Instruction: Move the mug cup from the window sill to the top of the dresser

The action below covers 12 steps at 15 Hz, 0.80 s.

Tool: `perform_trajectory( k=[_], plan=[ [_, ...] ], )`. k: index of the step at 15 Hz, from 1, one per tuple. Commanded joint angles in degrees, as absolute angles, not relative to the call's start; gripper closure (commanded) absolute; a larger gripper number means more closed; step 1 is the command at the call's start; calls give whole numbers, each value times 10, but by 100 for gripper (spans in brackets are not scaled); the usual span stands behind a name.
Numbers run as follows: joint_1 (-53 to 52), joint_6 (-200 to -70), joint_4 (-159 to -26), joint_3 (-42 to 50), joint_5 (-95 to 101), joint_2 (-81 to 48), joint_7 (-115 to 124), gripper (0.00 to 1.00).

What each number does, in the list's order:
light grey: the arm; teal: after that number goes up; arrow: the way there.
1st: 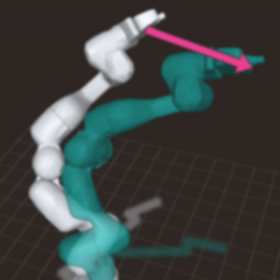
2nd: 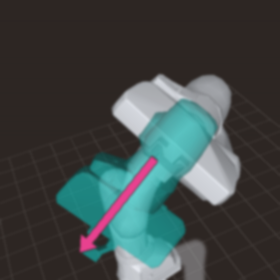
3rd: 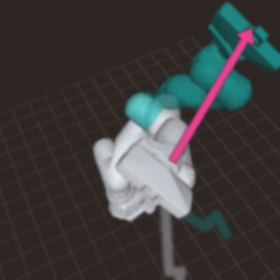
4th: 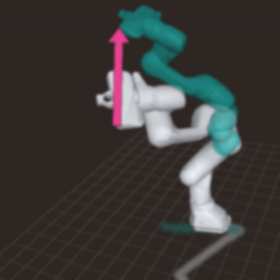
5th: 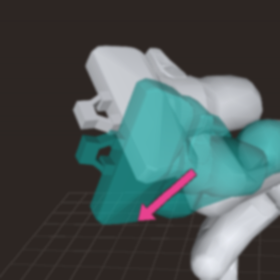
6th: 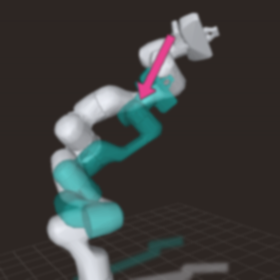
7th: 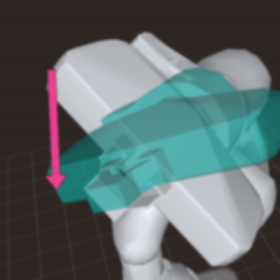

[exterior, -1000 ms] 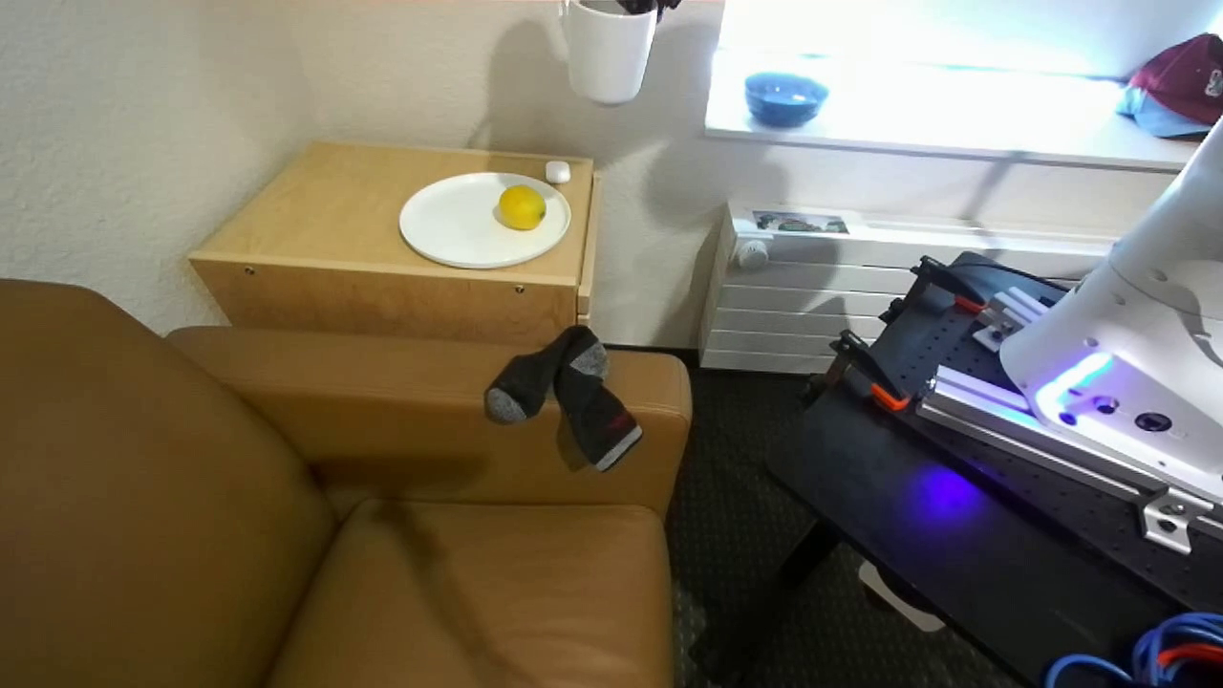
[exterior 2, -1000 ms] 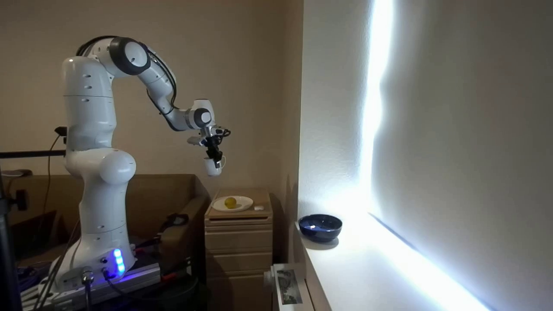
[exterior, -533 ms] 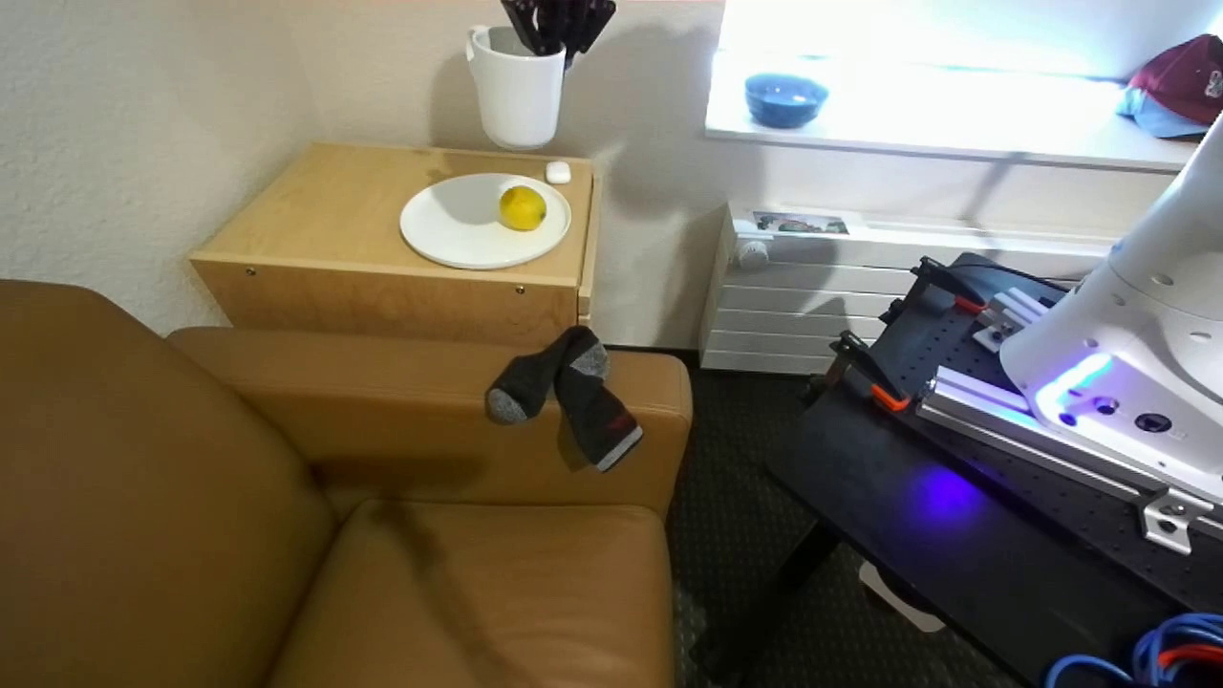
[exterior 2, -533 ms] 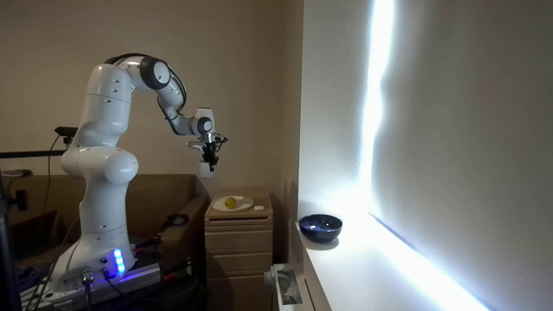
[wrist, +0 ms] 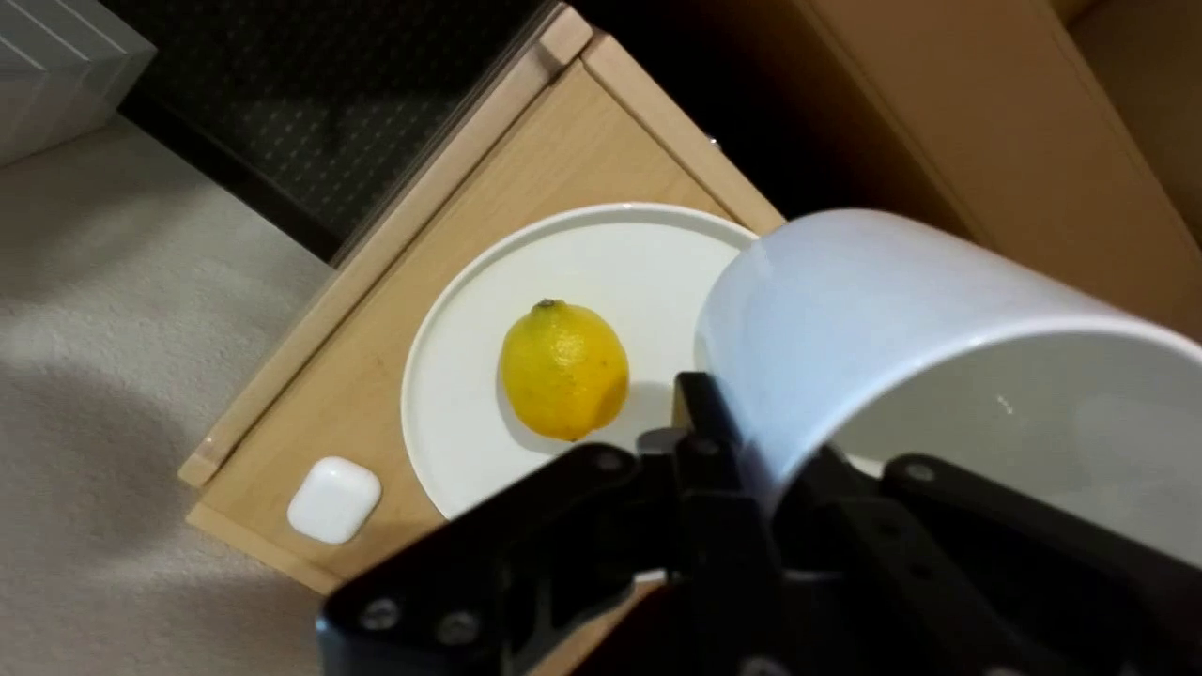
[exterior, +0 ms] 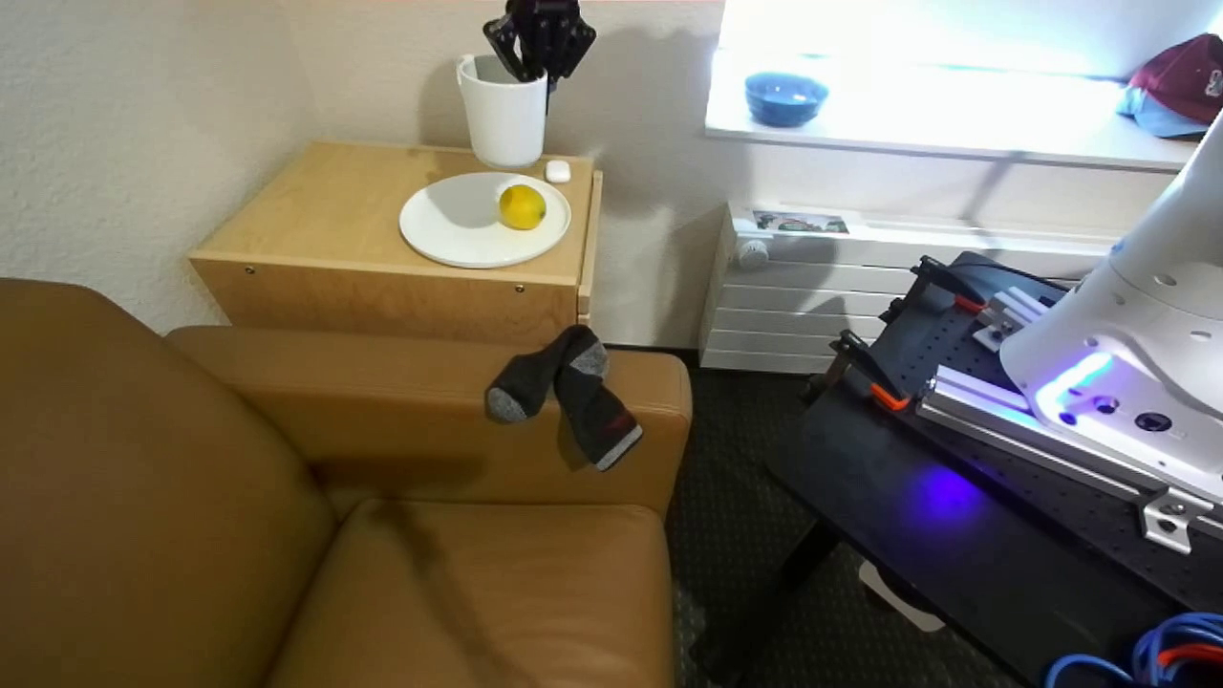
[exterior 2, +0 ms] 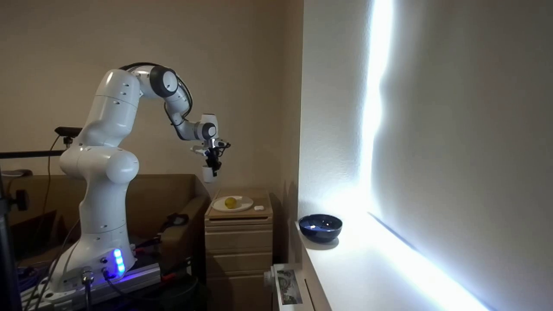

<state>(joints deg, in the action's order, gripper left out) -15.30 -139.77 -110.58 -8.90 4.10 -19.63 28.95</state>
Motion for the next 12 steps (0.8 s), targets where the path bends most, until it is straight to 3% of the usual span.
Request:
perform_trajectory(
  k=[1, 9, 12],
  plan=[
    [-172, -1386, -1023, -55, 44, -284, 330, 98],
    [-220, -1345, -837, -12, 44, -425, 411, 98],
    [-218, -1363, -858, -17, 35, -419, 405, 94]
  ],
)
